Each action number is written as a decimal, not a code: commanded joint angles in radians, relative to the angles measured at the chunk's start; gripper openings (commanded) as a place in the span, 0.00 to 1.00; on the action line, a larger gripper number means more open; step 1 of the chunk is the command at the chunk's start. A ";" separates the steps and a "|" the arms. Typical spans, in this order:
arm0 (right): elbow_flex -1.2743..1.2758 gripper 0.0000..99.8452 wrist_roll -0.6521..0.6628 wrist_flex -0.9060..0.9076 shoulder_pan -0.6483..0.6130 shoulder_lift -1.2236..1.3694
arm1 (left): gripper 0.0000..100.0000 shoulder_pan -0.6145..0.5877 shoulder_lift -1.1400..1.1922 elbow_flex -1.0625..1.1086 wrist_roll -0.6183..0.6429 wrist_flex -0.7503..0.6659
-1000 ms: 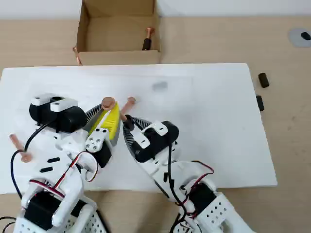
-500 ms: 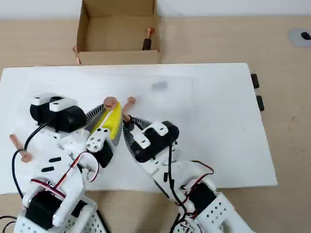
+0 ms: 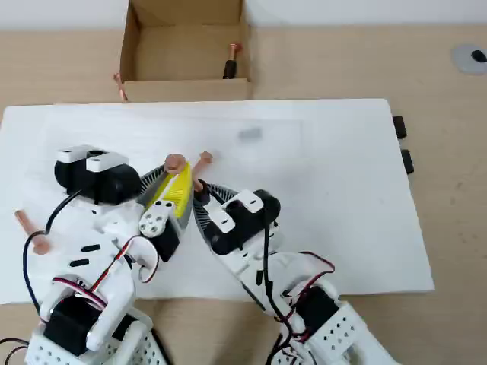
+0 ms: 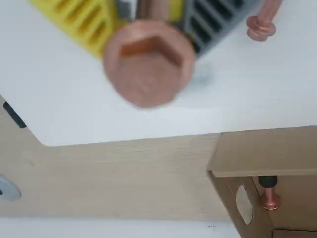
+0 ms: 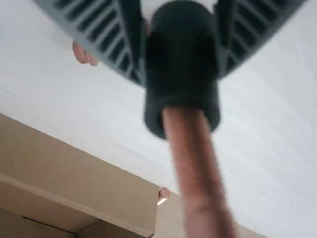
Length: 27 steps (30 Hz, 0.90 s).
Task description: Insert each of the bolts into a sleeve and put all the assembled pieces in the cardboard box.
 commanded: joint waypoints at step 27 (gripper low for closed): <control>0.002 0.01 -0.009 0.002 -0.008 -0.019 | 0.15 0.097 -0.008 0.127 -0.017 0.123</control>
